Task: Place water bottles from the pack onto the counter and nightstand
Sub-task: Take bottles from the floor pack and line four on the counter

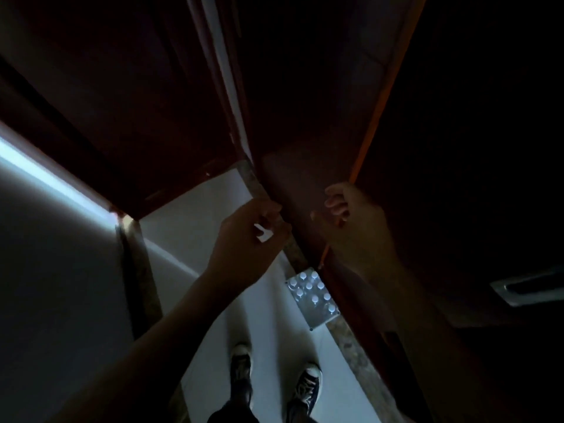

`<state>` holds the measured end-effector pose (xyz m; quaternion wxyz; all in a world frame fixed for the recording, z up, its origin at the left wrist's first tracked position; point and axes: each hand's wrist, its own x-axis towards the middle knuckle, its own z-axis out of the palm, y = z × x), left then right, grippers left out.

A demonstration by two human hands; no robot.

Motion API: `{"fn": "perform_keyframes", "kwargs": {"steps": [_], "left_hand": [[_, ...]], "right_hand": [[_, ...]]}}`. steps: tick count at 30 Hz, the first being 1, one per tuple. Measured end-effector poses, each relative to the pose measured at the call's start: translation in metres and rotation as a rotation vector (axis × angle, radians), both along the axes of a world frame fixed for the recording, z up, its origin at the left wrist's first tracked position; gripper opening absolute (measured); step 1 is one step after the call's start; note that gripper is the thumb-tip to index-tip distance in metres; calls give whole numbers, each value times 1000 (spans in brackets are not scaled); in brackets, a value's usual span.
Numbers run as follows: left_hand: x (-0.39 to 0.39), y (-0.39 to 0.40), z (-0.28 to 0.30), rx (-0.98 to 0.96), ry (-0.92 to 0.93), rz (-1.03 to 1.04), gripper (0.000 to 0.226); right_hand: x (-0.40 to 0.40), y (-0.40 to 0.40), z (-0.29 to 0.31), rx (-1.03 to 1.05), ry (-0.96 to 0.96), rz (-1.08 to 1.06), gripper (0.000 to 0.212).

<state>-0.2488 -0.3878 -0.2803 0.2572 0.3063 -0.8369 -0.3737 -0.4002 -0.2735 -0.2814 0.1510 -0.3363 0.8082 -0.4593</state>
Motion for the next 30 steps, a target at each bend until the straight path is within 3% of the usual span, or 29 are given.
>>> {"fn": "perform_keyframes", "kwargs": {"steps": [6, 11, 14, 16, 19, 25, 30], "left_hand": [[-46, -6, -80, 149, -35, -145, 17], [-48, -17, -149, 229, -217, -315, 25], [-47, -26, -217, 262, -304, -340, 29], [-48, -32, -273, 307, -410, -327, 33], [-45, -37, -379, 343, -561, -300, 40], [-49, -36, -633, 316, -753, -345, 65], [-57, -28, -811, 165, -713, -409, 90]], "right_hand": [[-9, 12, -69, 135, -62, -205, 70], [-3, 14, -143, 198, -115, -359, 30], [2, 10, -213, 206, -175, -391, 35], [4, 8, -271, 244, -206, -418, 45], [9, 9, -377, 302, -217, -433, 41], [19, 10, -627, 428, -358, -382, 51], [17, 3, -789, 437, -367, -420, 59]]}}
